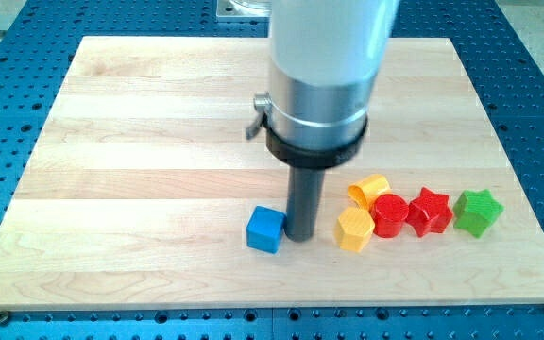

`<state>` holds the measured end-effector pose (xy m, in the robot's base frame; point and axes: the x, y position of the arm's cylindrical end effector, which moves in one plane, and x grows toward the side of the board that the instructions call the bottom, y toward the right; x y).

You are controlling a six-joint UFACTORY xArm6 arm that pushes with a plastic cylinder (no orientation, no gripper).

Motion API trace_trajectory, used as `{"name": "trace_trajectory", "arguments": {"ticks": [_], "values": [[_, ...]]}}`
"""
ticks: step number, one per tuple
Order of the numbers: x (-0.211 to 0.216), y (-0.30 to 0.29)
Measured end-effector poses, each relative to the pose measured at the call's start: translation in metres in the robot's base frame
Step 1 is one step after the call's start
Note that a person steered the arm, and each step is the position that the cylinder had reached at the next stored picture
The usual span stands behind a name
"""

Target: Push the yellow blocks close to the cube

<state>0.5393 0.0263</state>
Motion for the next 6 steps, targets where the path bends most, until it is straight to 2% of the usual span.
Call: {"name": "trace_trajectory", "arguments": {"ticks": [2,3,4,6], "values": [[0.046,0.037],[0.03,0.073],[-0.016,0.062],[-0.036,0.12]]}}
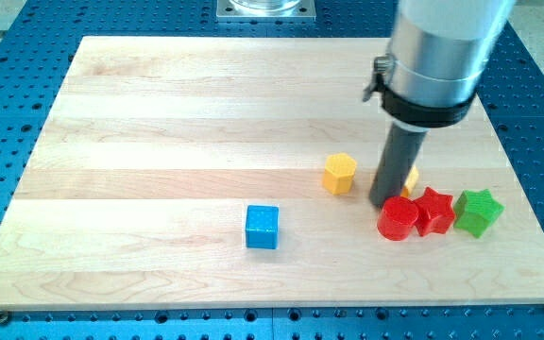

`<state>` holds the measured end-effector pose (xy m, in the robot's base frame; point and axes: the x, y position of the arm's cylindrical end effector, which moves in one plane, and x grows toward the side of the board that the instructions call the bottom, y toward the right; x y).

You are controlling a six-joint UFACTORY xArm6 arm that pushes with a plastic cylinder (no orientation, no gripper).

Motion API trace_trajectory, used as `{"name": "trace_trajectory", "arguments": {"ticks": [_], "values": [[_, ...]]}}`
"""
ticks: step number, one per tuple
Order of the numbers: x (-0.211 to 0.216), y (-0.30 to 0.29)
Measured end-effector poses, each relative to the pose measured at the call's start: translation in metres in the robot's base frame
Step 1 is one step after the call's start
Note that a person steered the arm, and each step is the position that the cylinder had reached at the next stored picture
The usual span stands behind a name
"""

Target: Push the yellow blocks close to the cube

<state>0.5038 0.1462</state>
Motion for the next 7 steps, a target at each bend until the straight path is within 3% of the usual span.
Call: {"name": "trace_trajectory", "arguments": {"ticks": [2,3,5,6,7], "values": [[-0.031,0.015],[-0.034,0.067],[-0.085,0.123],[-0.099,0.091],[-0.064,-0.007]]}}
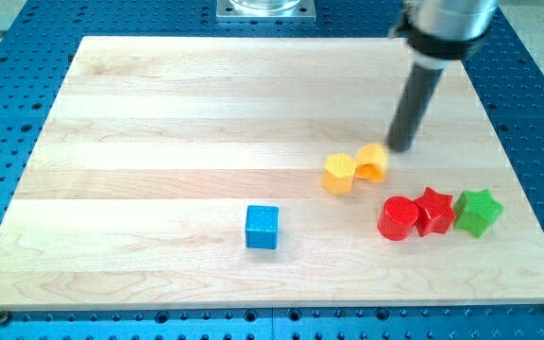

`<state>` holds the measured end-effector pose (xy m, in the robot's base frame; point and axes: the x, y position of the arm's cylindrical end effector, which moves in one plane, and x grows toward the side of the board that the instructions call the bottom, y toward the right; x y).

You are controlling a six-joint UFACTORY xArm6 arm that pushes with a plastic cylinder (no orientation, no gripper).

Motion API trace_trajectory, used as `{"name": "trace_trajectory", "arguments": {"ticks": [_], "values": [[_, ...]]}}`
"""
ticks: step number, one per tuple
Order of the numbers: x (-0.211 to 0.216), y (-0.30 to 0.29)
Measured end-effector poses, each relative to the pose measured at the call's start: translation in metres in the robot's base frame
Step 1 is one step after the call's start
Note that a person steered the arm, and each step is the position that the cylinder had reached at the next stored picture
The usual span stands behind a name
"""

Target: Push the yellow blocks close to the cube

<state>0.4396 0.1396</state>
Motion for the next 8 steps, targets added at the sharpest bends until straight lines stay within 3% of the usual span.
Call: {"name": "trace_trajectory", "arguments": {"ticks": [1,2,3,5,7,8], "values": [[0.051,-0.056],[0.058,-0.068],[0.057,-0.077],[-0.017,-0.077],[-0.017,-0.077],[0.016,-0.065]]}}
